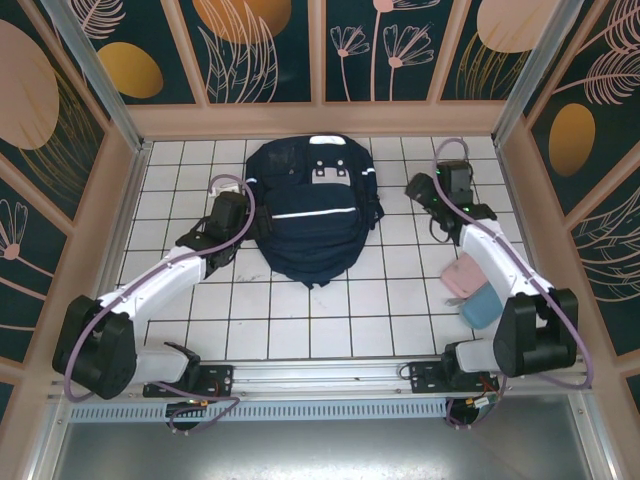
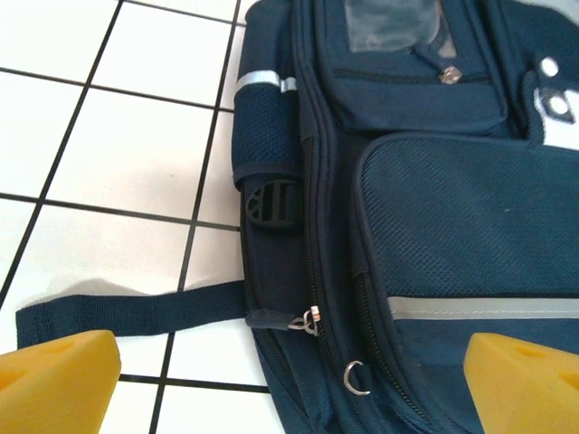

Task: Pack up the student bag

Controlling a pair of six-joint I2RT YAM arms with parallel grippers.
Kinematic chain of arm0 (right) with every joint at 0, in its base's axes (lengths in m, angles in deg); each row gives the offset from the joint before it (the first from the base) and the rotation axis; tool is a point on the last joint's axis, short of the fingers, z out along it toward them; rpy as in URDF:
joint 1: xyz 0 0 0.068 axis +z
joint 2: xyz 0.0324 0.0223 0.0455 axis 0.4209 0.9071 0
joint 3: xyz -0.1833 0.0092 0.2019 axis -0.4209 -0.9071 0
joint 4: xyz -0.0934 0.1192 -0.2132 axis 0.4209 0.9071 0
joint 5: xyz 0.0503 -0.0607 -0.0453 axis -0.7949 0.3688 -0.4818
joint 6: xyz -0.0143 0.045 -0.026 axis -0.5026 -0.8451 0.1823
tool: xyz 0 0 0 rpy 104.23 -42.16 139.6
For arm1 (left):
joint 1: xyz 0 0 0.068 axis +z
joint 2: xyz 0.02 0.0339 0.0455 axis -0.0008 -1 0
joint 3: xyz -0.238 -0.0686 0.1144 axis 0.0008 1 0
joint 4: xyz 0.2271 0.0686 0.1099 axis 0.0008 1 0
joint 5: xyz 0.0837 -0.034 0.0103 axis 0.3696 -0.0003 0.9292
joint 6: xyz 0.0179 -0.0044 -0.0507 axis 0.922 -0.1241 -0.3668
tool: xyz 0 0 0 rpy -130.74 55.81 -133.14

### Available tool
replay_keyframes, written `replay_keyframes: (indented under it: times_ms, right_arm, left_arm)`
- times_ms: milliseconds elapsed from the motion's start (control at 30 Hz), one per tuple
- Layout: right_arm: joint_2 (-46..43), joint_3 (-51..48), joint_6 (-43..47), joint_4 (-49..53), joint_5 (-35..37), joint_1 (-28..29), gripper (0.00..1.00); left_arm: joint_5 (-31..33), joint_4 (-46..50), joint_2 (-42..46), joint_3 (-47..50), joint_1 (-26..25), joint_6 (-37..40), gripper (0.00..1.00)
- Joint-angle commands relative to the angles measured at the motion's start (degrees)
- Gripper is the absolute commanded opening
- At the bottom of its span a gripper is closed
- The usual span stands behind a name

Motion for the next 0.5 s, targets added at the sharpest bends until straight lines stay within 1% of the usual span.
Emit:
replay_keyframes:
  times_ms: [0, 67, 167, 333, 467]
  right_arm:
    - [-0.2, -4.6, -3.1, 7.5, 11.2, -4.6, 0.88]
    - [0.3, -6.3, -4.6, 8.7, 11.2, -7.3, 0.89]
    - [1.5, -8.5, -6.9, 10.0, 12.5, -9.6, 0.89]
    - [4.2, -10.8, -9.8, 11.4, 15.4, -12.0, 0.89]
    - [6.7, -11.7, -9.3, 10.1, 13.9, -12.9, 0.89]
  left_arm:
    - [-0.5, 0.4, 2.5, -1.3, 0.3, 0.8, 0.99]
    - [-1.6, -0.2, 3.3, -1.1, 0.3, 1.5, 0.99]
    - [-3.2, -0.9, 4.0, -1.0, 0.4, 2.1, 0.99]
    - [-5.3, -1.3, 4.3, -1.6, 0.3, 3.1, 0.99]
    - [-6.5, -1.1, 4.1, -2.3, 0.3, 3.4, 0.99]
